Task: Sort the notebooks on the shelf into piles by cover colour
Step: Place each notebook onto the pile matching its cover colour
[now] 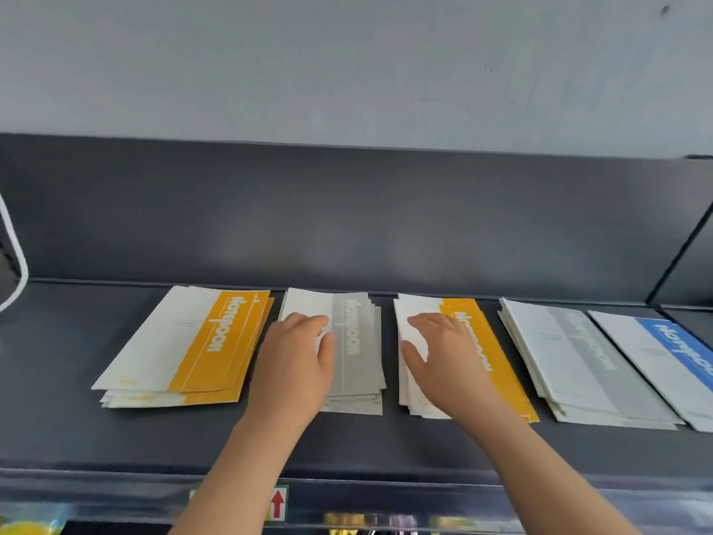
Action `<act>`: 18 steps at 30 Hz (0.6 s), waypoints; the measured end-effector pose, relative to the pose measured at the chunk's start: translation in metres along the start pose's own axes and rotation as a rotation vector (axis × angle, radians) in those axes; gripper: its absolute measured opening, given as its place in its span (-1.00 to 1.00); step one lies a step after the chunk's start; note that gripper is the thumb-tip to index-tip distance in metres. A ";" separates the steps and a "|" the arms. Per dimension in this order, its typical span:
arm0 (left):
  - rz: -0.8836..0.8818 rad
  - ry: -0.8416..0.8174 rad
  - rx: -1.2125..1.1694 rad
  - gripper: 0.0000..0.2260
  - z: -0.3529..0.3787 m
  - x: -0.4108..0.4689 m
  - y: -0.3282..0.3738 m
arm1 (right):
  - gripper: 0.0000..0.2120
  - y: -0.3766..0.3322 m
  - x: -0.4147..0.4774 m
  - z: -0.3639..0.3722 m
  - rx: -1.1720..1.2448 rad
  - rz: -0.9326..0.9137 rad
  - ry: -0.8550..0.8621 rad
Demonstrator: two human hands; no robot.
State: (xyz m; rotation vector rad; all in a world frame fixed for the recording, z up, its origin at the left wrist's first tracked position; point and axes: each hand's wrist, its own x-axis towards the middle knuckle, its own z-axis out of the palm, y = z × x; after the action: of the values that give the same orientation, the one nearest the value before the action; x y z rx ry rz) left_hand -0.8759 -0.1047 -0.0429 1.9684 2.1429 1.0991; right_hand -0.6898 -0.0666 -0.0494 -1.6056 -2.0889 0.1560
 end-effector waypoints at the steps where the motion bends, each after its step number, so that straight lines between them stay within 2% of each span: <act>1: 0.029 -0.007 -0.015 -0.68 0.003 -0.002 0.007 | -0.61 0.006 -0.004 -0.005 -0.003 0.003 0.013; 9: 0.179 -0.079 -0.103 -0.73 0.036 -0.015 0.080 | -0.70 0.069 -0.039 -0.055 -0.021 0.090 0.105; 18: 0.276 -0.144 -0.206 -0.77 0.106 -0.042 0.209 | -0.64 0.192 -0.097 -0.136 -0.066 0.237 0.164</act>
State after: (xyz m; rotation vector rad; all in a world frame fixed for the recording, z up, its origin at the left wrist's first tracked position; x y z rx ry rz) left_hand -0.6378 -0.1030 -0.0348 2.2121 1.6530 1.1197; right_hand -0.4431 -0.1270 -0.0348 -1.8377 -1.7948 0.0337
